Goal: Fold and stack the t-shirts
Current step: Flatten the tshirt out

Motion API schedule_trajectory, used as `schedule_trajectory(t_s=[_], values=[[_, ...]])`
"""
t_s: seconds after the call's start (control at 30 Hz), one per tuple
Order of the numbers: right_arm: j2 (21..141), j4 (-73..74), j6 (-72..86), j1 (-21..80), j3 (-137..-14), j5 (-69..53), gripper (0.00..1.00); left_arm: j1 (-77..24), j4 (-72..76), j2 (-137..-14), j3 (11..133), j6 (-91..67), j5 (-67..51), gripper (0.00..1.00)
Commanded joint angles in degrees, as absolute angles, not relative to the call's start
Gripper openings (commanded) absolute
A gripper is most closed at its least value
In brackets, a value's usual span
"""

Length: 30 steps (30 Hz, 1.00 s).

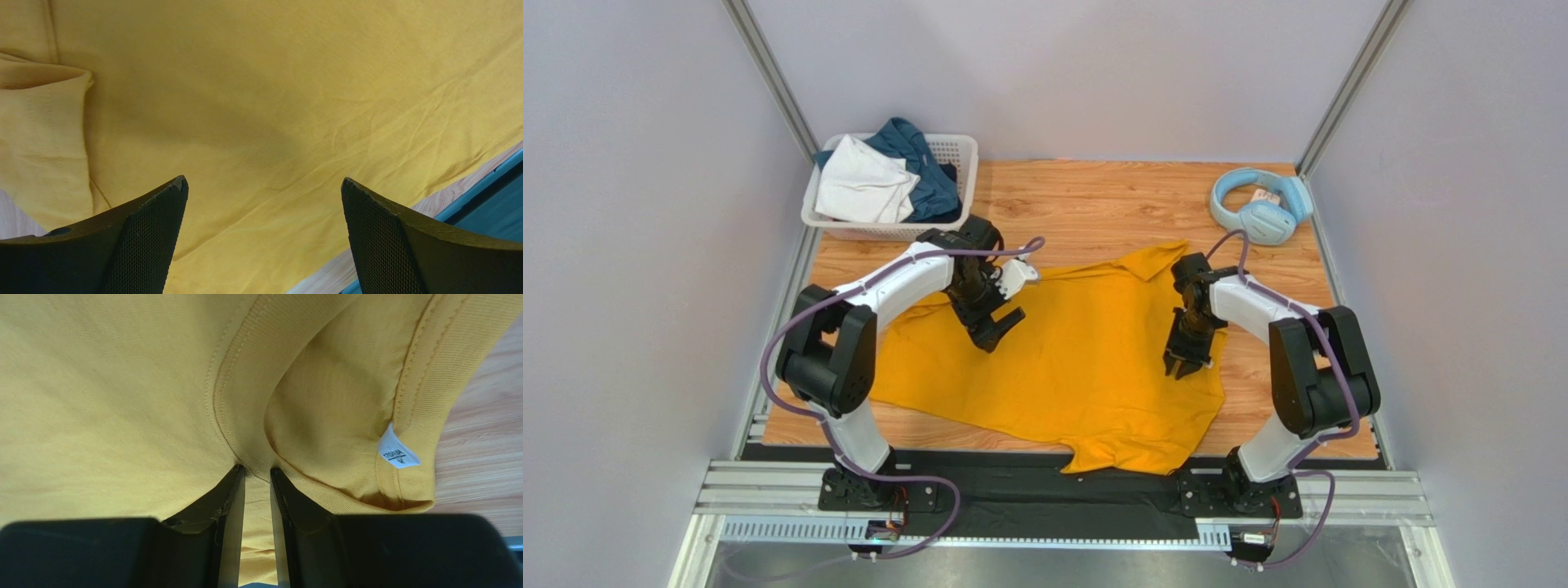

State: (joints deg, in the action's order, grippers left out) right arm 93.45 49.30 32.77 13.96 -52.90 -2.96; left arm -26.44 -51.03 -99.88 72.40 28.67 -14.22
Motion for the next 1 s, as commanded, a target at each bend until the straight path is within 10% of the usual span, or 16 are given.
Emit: schedule_trajectory(t_s=[0.0,0.97], values=[[96.41,49.04,32.79,11.26,-56.42,-0.44,0.26,-29.97,-51.24,-98.26,71.72,26.29,-11.78,1.0],[96.26,57.47,33.66,3.34,-68.03,11.78,0.15,-46.23,-55.1,-107.84,75.76,21.62,-16.7,1.0]])
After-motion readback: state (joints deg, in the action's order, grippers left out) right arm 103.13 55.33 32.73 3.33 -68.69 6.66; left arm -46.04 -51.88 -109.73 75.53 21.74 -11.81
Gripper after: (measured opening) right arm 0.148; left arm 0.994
